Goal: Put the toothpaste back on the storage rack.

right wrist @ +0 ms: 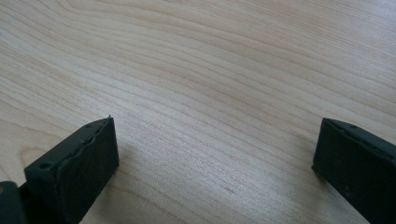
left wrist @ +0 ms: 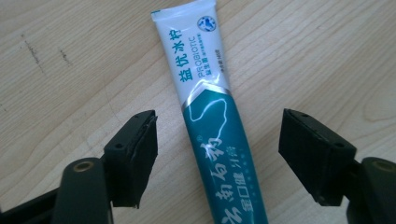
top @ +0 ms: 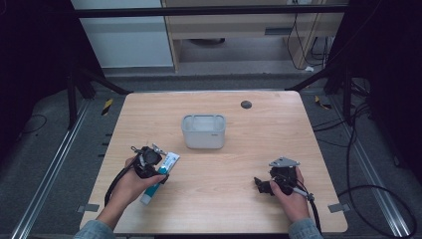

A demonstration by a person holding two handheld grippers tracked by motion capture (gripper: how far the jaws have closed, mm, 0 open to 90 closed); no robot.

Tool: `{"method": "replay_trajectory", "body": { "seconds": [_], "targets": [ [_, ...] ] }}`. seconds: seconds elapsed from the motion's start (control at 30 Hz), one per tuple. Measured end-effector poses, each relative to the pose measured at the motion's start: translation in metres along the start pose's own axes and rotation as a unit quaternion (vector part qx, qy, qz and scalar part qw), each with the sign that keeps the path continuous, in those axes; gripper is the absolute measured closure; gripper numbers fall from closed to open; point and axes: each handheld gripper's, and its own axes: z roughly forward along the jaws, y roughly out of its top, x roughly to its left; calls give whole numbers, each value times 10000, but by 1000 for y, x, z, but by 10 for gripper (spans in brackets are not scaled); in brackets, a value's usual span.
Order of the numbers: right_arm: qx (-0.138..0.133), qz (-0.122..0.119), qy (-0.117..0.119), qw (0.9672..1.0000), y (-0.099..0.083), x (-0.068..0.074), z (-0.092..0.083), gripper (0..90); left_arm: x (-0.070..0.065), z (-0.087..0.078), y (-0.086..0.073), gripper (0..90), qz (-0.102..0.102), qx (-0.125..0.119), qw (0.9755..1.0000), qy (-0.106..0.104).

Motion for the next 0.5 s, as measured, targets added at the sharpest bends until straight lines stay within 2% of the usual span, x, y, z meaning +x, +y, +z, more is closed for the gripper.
{"method": "replay_trajectory", "body": {
  "seconds": [0.23,0.5],
  "targets": [
    [0,0,-5,10000,0,0,0,4,12,9,5,368,-166,163,9996,-142],
    [1,-1,-6,10000,0,0,0,4,9,16,8,421,-138,217,9996,-148]
  ]
}}
